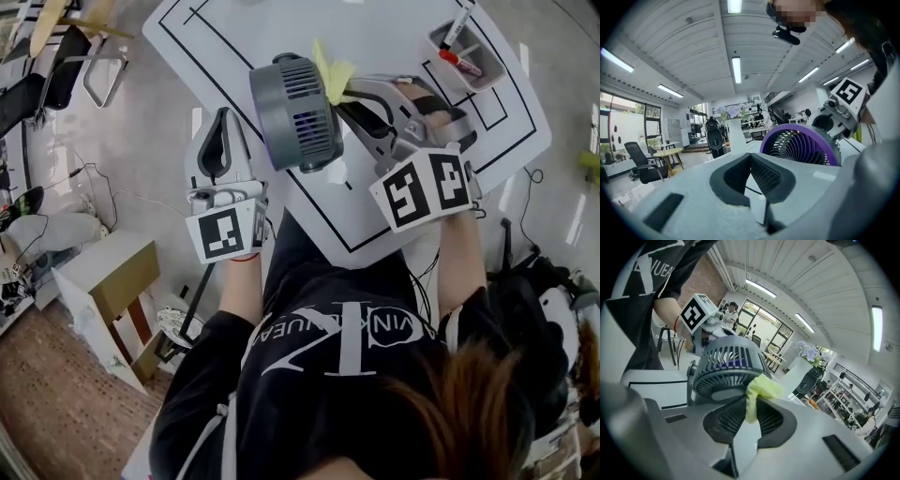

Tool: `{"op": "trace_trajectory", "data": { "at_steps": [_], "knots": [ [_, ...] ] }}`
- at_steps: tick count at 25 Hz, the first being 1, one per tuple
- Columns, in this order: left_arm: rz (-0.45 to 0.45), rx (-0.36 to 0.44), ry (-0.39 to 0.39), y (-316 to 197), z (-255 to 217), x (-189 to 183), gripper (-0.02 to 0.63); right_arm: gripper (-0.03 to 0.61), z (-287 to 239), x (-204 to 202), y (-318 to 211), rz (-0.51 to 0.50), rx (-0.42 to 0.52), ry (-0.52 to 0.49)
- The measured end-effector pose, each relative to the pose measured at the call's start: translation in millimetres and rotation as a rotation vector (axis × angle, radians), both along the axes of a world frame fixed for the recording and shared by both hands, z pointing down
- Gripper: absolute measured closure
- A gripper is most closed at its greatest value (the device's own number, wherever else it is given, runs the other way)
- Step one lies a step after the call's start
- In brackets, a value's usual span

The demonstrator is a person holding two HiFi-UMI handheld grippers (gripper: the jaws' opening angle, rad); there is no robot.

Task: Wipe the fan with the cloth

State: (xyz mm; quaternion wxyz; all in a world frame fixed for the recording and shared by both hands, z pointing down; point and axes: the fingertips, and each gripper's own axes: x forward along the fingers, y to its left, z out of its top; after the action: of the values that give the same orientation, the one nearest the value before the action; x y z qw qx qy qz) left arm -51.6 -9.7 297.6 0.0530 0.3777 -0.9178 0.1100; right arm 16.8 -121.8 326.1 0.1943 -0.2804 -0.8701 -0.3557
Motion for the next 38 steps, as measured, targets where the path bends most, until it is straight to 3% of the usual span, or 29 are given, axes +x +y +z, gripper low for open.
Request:
{"op": "trace_trajectory", "data": {
  "at_steps": [14, 20, 38],
  "knots": [
    [0.003, -0.021, 0.03, 1, 20, -5, 0.603, 0.52, 47, -20, 3, -0.019, -0.065, 0.052],
    [0.026, -0.011, 0.031, -3, 18, -7, 0.603, 0.52, 61, -8, 12, 0.0, -0.099, 0.114],
    [0.114, 0.013, 0.043, -9, 5, -4, 0.603, 0.52, 55, 41, 32, 0.076, -0.14, 0.174]
  ]
}}
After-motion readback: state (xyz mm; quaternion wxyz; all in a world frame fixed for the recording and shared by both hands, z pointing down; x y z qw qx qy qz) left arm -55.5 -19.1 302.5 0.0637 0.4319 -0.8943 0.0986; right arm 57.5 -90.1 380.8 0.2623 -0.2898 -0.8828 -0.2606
